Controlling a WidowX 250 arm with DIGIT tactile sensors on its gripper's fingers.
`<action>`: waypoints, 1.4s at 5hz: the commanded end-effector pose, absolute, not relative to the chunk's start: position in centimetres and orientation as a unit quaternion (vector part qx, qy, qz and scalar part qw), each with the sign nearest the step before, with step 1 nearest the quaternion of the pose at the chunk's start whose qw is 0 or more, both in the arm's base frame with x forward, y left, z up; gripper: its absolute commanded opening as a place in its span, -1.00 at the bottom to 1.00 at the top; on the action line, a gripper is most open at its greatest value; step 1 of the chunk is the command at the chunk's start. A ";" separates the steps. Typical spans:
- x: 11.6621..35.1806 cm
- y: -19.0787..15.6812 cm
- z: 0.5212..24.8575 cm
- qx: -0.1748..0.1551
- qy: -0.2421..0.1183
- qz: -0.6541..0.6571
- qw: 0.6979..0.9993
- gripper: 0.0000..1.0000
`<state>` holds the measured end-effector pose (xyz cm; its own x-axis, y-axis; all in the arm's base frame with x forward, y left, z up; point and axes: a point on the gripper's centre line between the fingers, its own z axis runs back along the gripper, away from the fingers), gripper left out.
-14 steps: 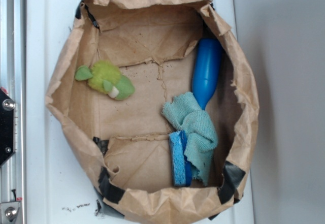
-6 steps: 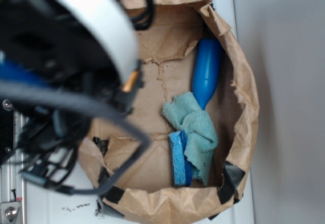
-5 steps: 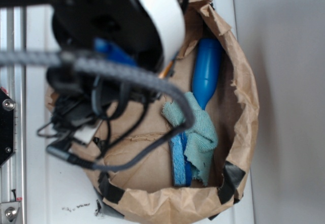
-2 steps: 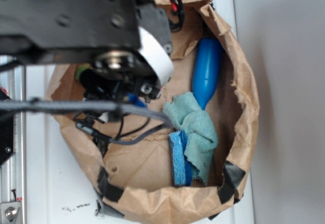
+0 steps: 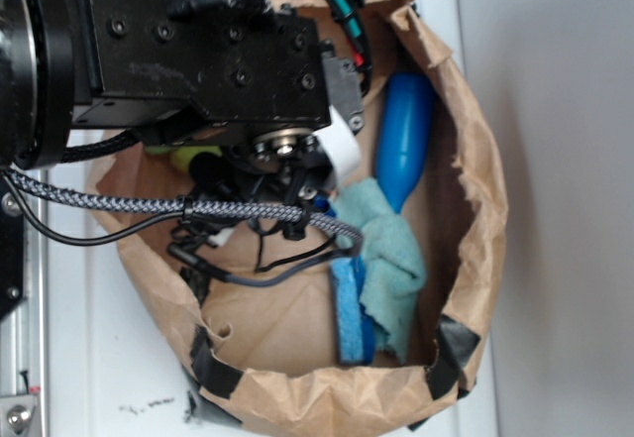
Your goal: Grab the green animal.
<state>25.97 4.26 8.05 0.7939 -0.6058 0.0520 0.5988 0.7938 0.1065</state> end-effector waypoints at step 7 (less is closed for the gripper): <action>24.1 5.0 6.4 0.066 0.002 -0.321 0.945 1.00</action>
<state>23.46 5.29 5.01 0.7960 -0.6003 -0.0775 0.6052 0.7914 0.0855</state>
